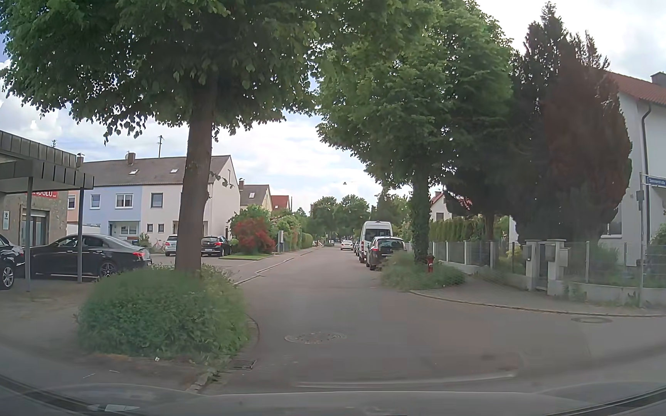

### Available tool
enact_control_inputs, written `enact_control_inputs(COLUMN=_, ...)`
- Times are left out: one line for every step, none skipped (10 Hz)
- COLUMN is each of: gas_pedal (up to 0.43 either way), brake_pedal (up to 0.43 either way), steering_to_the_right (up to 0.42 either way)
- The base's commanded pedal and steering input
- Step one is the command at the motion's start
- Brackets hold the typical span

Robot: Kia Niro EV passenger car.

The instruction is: Follow the waypoints while adhering to traffic rules and regulations

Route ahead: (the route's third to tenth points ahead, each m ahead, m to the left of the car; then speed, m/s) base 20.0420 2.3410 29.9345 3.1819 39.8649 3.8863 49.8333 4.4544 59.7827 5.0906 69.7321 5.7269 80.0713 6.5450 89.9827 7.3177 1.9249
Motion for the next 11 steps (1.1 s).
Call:
enact_control_inputs(gas_pedal=0.0, brake_pedal=0.043, steering_to_the_right=0.024)
enact_control_inputs(gas_pedal=0.0, brake_pedal=0.043, steering_to_the_right=0.02)
enact_control_inputs(gas_pedal=0.0, brake_pedal=0.043, steering_to_the_right=0.015)
enact_control_inputs(gas_pedal=0.0, brake_pedal=0.037, steering_to_the_right=0.012)
enact_control_inputs(gas_pedal=0.0, brake_pedal=0.024, steering_to_the_right=0.012)
enact_control_inputs(gas_pedal=0.0, brake_pedal=0.018, steering_to_the_right=0.01)
enact_control_inputs(gas_pedal=0.0, brake_pedal=0.024, steering_to_the_right=0.005)
enact_control_inputs(gas_pedal=0.0, brake_pedal=0.018, steering_to_the_right=-0.001)
enact_control_inputs(gas_pedal=0.0, brake_pedal=0.024, steering_to_the_right=-0.006)
enact_control_inputs(gas_pedal=0.0, brake_pedal=0.024, steering_to_the_right=-0.014)
enact_control_inputs(gas_pedal=0.0, brake_pedal=0.018, steering_to_the_right=-0.019)
